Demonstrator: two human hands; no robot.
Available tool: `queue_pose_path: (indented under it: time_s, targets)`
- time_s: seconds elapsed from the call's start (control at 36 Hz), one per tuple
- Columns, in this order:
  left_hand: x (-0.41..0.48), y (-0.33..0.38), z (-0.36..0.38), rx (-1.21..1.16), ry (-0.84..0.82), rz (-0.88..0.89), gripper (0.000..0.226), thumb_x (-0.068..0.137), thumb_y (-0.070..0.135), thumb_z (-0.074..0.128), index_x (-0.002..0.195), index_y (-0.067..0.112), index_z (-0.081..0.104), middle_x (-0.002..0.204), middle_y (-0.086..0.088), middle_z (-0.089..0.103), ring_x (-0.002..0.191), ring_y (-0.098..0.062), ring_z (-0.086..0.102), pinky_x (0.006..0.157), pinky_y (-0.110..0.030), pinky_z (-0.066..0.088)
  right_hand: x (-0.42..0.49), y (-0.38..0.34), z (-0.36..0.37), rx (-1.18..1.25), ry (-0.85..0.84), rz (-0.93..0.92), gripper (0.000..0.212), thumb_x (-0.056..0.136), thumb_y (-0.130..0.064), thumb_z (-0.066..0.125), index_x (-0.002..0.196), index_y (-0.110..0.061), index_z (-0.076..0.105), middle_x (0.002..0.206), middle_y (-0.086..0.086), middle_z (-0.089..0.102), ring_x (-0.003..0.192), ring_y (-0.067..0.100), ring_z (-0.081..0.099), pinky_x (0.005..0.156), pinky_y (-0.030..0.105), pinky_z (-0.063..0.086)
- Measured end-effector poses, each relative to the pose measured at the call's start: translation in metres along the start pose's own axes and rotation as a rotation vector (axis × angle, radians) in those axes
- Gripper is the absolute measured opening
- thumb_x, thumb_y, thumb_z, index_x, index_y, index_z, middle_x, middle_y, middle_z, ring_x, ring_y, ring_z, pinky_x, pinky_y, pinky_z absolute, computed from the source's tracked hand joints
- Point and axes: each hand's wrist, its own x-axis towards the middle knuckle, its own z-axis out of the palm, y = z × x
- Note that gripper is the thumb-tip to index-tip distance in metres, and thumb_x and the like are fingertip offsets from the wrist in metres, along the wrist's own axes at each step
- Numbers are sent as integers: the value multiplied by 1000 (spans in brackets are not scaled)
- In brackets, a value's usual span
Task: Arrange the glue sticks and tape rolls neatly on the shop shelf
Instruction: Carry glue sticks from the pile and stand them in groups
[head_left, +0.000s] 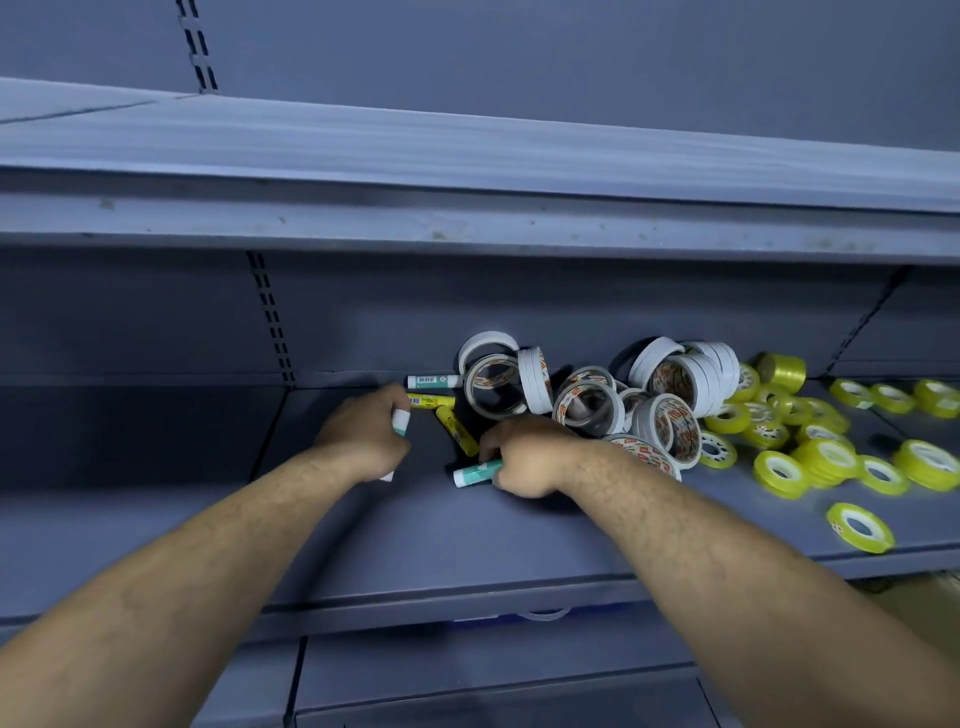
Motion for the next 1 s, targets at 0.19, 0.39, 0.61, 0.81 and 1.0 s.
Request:
queue_pose_path:
  time_s: [0.19,0.39,0.61,0.81,1.0]
  targets:
    - [-11,9,-13,-181,25,38,20,80,15,74,85,25,57,85,6,67,73,-11,62,54,-22,41,-4,-17,-16,309,120,12,29,79,-18,77,104,-28,67,94,-10,59,86,15,59,58,21,41]
    - [-21,9,-8,-258,-43,33,25,79,14,78,94,29,65,91,10,67,79,-6,64,56,-19,43,1,-24,5,535,222,49,23,74,-18,81,86,-27,64,89,-9,66,85,17,64,79,35,54]
    - [-17,39,2,-359,3,139,26,83,10,72,84,35,68,86,14,69,81,-5,65,61,-11,42,-16,-7,9,725,432,126,31,88,-11,67,117,-22,72,107,-2,72,98,17,68,85,25,54]
    - [-27,102,24,-309,-27,320,28,90,17,62,99,41,73,99,15,71,92,-11,66,81,-26,54,-70,31,-4,647,596,212,38,94,-12,60,130,-20,67,119,-2,71,98,9,64,79,9,42]
    - [-54,180,65,-287,-67,534,25,89,16,65,99,38,72,71,13,66,66,-12,60,64,-24,46,-147,92,3,643,757,320,22,92,-9,60,109,-11,73,64,-10,56,53,4,48,60,28,45]
